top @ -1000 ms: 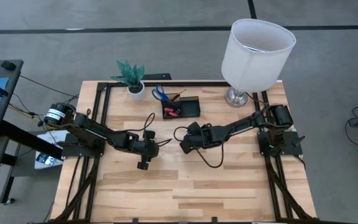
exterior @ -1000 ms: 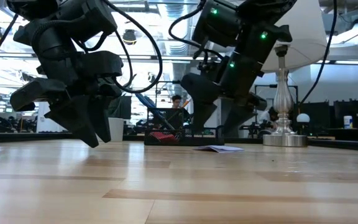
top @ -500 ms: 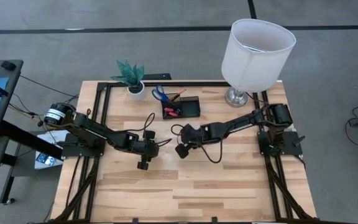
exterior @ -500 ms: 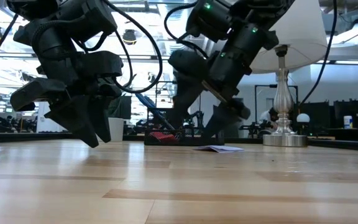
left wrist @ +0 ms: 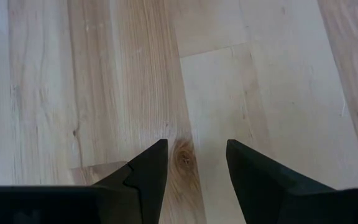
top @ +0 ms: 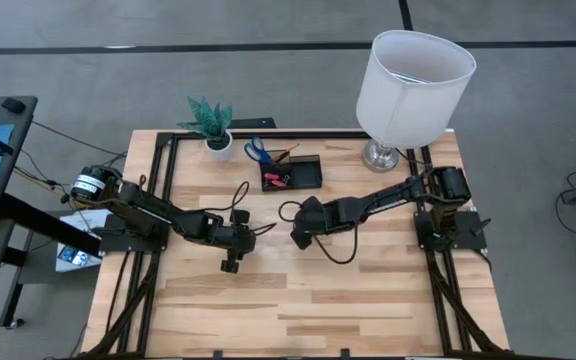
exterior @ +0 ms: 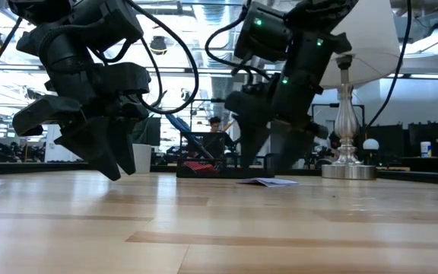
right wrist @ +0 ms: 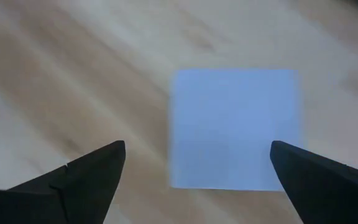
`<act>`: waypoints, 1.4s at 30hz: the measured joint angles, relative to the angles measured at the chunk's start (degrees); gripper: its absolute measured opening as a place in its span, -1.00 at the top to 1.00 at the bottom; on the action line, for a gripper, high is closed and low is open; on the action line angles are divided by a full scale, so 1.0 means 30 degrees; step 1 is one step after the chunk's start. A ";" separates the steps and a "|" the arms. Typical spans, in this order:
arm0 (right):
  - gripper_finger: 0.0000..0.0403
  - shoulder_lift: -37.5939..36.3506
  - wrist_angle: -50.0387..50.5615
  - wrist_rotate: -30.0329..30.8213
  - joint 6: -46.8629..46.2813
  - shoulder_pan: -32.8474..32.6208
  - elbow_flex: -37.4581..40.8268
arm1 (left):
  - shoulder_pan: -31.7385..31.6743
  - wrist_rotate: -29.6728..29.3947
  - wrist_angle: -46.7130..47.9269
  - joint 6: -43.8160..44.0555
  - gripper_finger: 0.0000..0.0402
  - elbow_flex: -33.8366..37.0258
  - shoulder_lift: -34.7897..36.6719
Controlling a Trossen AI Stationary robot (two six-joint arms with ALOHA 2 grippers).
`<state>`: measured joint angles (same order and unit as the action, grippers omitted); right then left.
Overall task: Pick and place office supplies into organizer
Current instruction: Put the purple sticky notes into the black desk organizer
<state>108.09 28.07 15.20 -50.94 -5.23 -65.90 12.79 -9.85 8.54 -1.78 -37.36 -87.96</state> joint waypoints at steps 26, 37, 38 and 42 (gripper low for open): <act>-0.99 -0.0007 -0.0116 0.0763 0.0488 -0.0089 -0.0578 | 0.0001 0.0002 0.0000 -0.0005 0.21 0.0007 -0.0007; -0.99 -0.0007 0.1640 0.1952 0.0444 -0.0081 -0.0578 | -0.0003 0.0001 -0.0002 -0.0007 0.21 0.0007 -0.0007; -0.99 -0.0007 0.1640 0.1967 0.0446 -0.0081 -0.0578 | 0.0000 0.0003 -0.0006 -0.0007 0.21 0.0007 -0.0004; -0.99 -0.0007 0.1640 0.2005 0.0544 -0.0081 -0.0578 | 0.0000 0.0000 -0.0007 -0.0015 0.21 0.0007 -0.0007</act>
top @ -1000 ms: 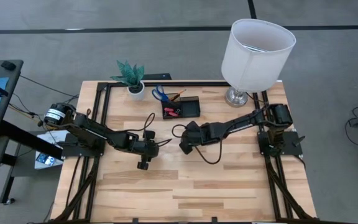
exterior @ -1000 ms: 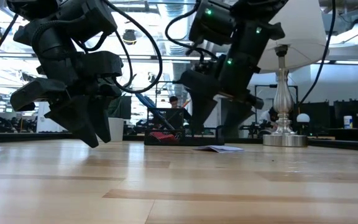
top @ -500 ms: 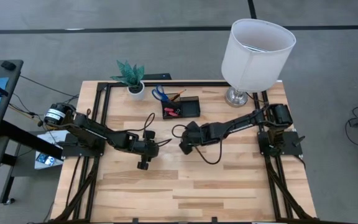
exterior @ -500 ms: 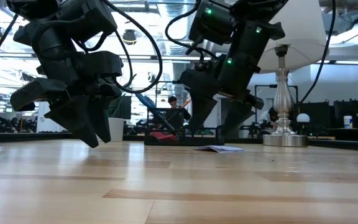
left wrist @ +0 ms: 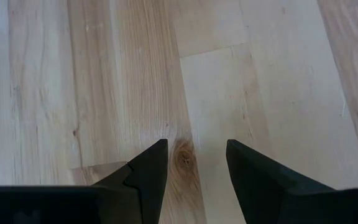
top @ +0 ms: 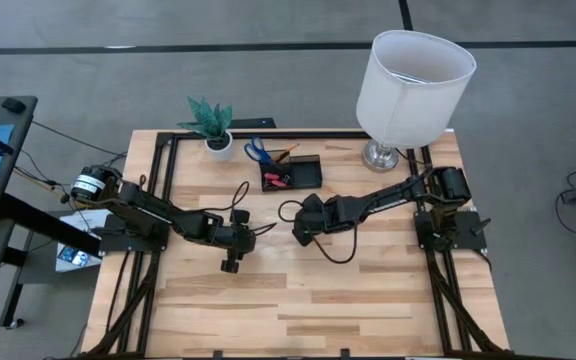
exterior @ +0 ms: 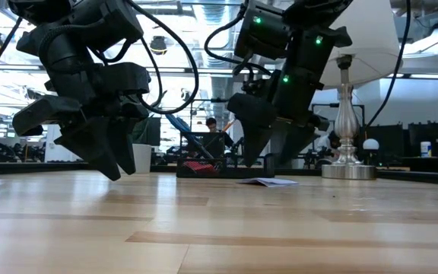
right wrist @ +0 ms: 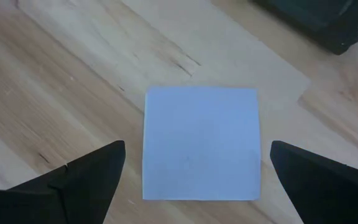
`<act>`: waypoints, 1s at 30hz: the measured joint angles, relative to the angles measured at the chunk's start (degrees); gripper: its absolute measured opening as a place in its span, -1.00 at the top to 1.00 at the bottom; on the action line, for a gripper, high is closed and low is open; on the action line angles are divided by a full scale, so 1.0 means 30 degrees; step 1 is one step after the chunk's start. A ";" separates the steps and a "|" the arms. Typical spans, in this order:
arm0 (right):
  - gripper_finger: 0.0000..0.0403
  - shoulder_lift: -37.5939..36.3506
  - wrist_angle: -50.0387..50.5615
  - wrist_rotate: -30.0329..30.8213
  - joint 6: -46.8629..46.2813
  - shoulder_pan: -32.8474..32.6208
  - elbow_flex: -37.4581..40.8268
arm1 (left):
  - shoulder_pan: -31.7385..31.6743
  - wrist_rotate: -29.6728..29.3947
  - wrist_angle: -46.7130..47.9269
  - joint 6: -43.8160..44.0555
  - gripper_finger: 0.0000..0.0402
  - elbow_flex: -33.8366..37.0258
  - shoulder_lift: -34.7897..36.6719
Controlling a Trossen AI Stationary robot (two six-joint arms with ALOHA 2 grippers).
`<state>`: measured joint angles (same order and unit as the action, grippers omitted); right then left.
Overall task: Pick and place office supplies into organizer
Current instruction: Put the purple sticky notes into the black desk organizer
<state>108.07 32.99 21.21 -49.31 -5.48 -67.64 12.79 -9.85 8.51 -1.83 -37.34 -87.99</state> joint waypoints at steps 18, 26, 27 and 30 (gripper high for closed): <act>-0.99 0.0000 0.0000 0.0488 0.0671 0.0000 0.0000 | -0.0004 0.0001 -0.0007 0.0000 0.21 0.0000 0.0000; -0.99 0.0000 -0.0131 0.0792 0.1088 -0.0044 0.0010 | -0.0004 0.0007 -0.0007 -0.0007 0.21 0.0000 0.0000; -0.99 0.0000 -0.0289 0.0825 0.1088 -0.0044 0.0015 | -0.0004 0.0002 -0.0007 0.0000 0.21 0.0000 0.0000; -0.99 0.0000 -0.0892 0.0845 0.1095 -0.0036 0.0015 | 0.0002 0.0000 -0.0007 0.0000 0.21 0.0000 0.0000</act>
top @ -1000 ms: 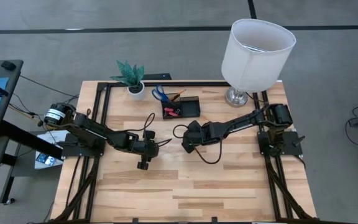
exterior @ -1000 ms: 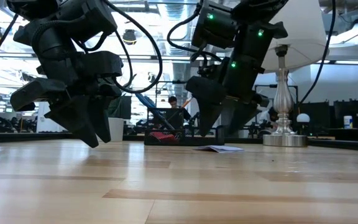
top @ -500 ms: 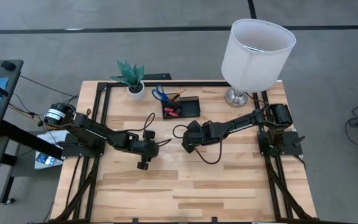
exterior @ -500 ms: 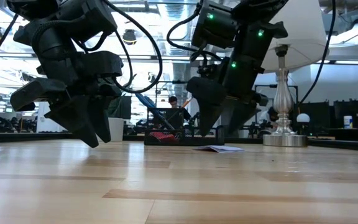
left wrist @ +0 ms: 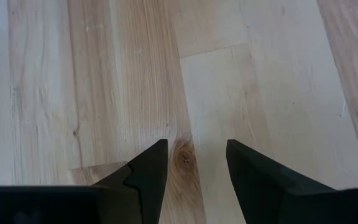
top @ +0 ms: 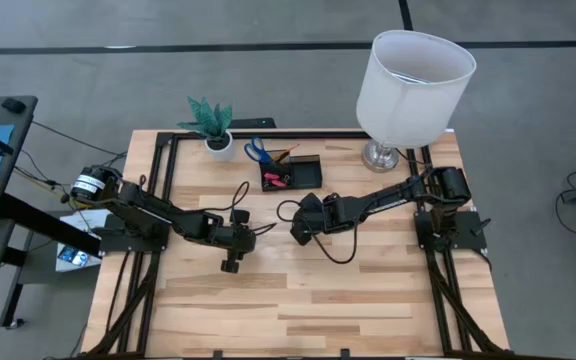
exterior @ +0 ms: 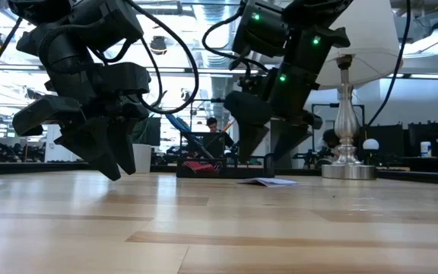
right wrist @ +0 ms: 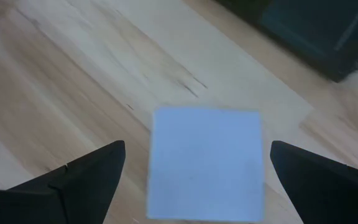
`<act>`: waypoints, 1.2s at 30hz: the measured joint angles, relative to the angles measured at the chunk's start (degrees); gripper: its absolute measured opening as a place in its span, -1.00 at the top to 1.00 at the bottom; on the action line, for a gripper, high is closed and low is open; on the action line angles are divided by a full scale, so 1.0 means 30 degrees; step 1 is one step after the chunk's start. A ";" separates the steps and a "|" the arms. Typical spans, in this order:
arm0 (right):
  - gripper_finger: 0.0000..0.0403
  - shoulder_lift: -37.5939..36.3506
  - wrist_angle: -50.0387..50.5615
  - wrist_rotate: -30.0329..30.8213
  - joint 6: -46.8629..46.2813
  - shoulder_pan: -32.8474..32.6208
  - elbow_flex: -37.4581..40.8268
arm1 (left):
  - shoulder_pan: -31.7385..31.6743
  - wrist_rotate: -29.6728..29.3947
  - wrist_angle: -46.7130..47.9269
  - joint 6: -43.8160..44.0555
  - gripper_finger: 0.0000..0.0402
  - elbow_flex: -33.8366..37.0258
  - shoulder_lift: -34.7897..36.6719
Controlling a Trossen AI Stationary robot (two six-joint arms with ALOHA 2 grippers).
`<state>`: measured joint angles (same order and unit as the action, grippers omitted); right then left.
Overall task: Pick and place office supplies into organizer
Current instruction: Put the purple sticky notes into the black desk organizer
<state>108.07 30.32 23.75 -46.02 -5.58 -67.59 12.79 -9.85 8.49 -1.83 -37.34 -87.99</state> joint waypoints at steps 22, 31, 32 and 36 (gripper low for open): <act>-0.99 0.0000 -0.2131 -0.0857 0.1352 -0.0272 0.0000 | -0.0006 0.0001 0.0000 0.0007 0.21 0.0000 0.0000; -0.99 0.0000 -0.1075 -0.0517 0.0647 -0.0219 0.0223 | -0.0006 0.0006 0.0000 0.0015 0.21 0.0000 0.0000; -0.99 0.0000 -0.1068 -0.0517 0.0634 -0.0219 0.0350 | -0.0006 0.0005 0.0000 0.0015 0.21 0.0000 0.0000; -0.99 0.0000 -0.1124 -0.0510 0.0269 -0.0187 0.0765 | -0.0006 0.0005 0.0000 0.0015 0.21 0.0000 0.0000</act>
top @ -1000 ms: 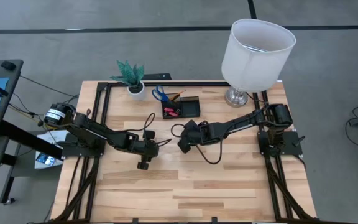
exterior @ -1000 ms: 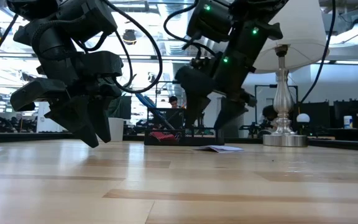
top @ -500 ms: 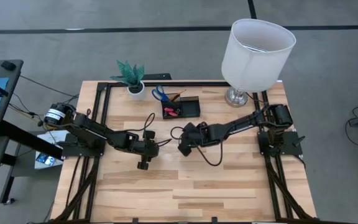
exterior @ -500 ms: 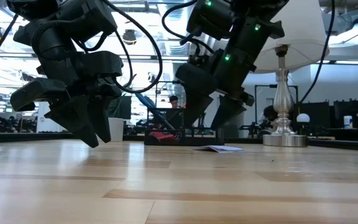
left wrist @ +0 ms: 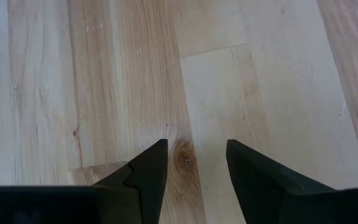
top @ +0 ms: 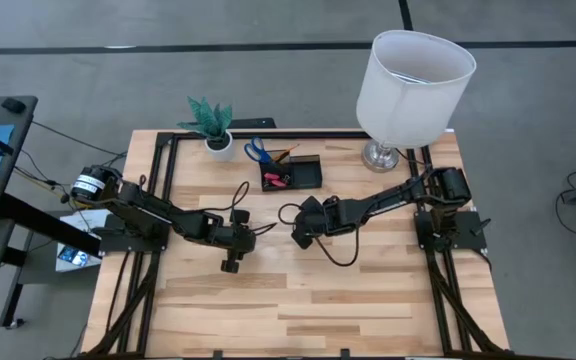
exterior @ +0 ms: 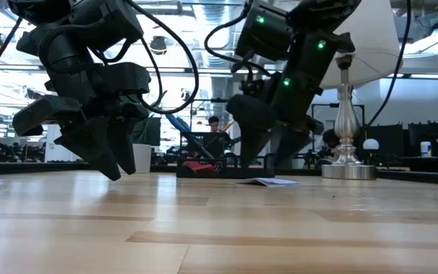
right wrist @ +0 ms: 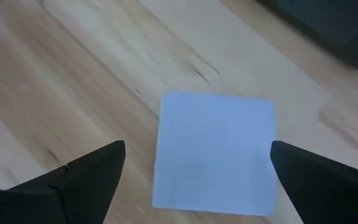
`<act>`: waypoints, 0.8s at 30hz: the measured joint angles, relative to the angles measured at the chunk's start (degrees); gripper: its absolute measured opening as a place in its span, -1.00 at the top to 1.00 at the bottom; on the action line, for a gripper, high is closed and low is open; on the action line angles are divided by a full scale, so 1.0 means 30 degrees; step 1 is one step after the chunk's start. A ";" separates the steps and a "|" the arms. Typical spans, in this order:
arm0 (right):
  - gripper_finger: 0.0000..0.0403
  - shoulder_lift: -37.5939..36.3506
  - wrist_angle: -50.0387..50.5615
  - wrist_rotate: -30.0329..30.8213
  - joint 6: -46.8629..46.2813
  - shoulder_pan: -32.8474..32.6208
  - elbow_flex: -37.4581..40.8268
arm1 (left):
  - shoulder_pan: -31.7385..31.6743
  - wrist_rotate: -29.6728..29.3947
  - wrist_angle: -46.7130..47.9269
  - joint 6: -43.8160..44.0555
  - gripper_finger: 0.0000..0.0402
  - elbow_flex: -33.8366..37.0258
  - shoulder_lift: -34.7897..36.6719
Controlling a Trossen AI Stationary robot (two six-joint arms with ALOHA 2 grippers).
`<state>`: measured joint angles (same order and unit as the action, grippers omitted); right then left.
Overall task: Pick and place office supplies into organizer
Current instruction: Put the purple sticky notes into the black desk organizer
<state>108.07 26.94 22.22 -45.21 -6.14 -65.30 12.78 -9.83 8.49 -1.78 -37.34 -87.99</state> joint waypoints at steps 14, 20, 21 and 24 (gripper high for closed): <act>-0.99 0.0187 -0.0438 0.0153 0.0031 0.0347 0.0251 | 0.0000 0.0002 -0.0087 0.0008 0.21 0.0000 0.0000; -0.99 0.2049 -0.1956 0.0166 0.0154 0.0458 0.0030 | 0.0000 0.0046 -0.0149 0.0015 0.21 0.0000 0.0000; -0.99 0.2275 -0.1967 0.0209 0.0085 0.0456 0.0104 | 0.0000 0.0122 -0.0152 0.0015 0.21 0.0000 0.0000; -0.99 0.3190 -0.2256 0.0629 0.0065 0.0420 -0.0207 | 0.0033 0.0184 -0.0118 0.0022 0.21 0.0011 -0.0095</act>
<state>117.64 20.18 24.10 -45.02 -4.89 -65.92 12.88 -9.28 8.14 -1.72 -37.31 -88.27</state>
